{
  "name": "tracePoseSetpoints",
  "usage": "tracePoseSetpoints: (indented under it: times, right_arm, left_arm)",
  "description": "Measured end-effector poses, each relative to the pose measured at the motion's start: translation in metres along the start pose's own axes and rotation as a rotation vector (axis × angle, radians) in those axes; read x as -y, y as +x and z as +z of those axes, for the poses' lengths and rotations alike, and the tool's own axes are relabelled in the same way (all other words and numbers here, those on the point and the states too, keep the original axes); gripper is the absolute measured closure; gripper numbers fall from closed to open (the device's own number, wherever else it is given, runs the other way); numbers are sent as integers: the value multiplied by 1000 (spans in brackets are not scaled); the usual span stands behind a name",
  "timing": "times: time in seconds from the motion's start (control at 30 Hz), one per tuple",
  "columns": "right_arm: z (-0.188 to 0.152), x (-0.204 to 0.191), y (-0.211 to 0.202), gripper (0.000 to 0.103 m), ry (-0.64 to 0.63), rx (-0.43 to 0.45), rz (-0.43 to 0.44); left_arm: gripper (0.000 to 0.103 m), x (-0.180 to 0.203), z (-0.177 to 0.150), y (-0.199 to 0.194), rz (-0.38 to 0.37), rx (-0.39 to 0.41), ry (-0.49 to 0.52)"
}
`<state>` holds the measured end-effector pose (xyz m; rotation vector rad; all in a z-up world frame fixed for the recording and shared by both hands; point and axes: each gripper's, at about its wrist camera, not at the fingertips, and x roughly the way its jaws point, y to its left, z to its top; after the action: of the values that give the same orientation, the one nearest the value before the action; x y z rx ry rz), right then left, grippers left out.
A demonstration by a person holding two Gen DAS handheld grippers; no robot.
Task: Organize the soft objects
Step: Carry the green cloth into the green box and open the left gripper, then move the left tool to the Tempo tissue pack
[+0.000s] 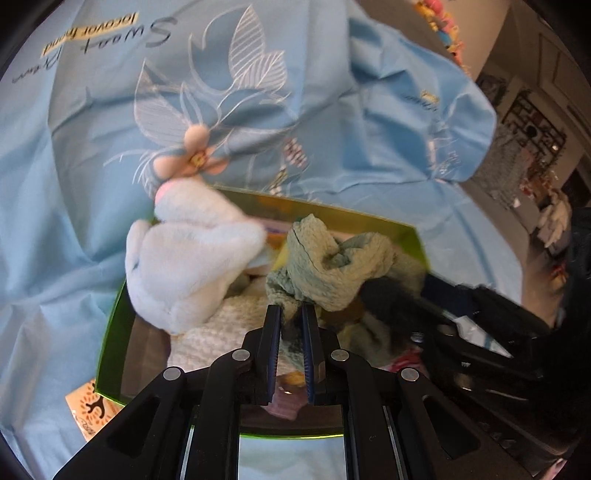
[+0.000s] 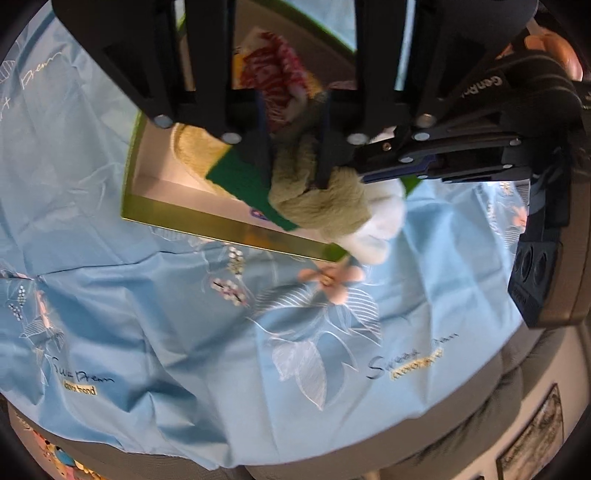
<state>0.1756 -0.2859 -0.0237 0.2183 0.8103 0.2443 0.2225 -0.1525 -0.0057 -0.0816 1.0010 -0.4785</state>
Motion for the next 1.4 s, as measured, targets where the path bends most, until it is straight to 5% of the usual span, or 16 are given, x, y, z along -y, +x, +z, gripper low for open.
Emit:
tracePoseSetpoints:
  times: [0.07, 0.13, 0.23, 0.4, 0.63, 0.73, 0.87, 1.4]
  right_arm:
    - [-1, 5, -1, 49, 11, 3, -13]
    - [-2, 8, -6, 49, 14, 10, -19]
    - [-3, 12, -17, 49, 27, 30, -26]
    - [-9, 8, -39, 43, 12, 55, -53]
    - [-23, -6, -74, 8, -19, 96, -125]
    - [-33, -15, -87, 1, -36, 96, -156]
    - [-44, -23, -101, 1, -41, 93, -177]
    - [-91, -58, -120, 1, -54, 27, -129]
  left_arm:
    - [83, -4, -2, 0, 11, -4, -15]
    - [44, -7, -5, -3, 40, -3, -18]
    - [20, -12, -8, -12, 51, 13, -32]
    - [20, -16, -19, -35, 58, 35, -38]
    - [13, -17, -36, -63, 97, 62, -47]
    - [13, -20, -45, -77, 110, 79, -58]
    - [1, -24, -57, -92, 107, 90, -84]
    - [0, -69, -131, -135, 129, 100, -203]
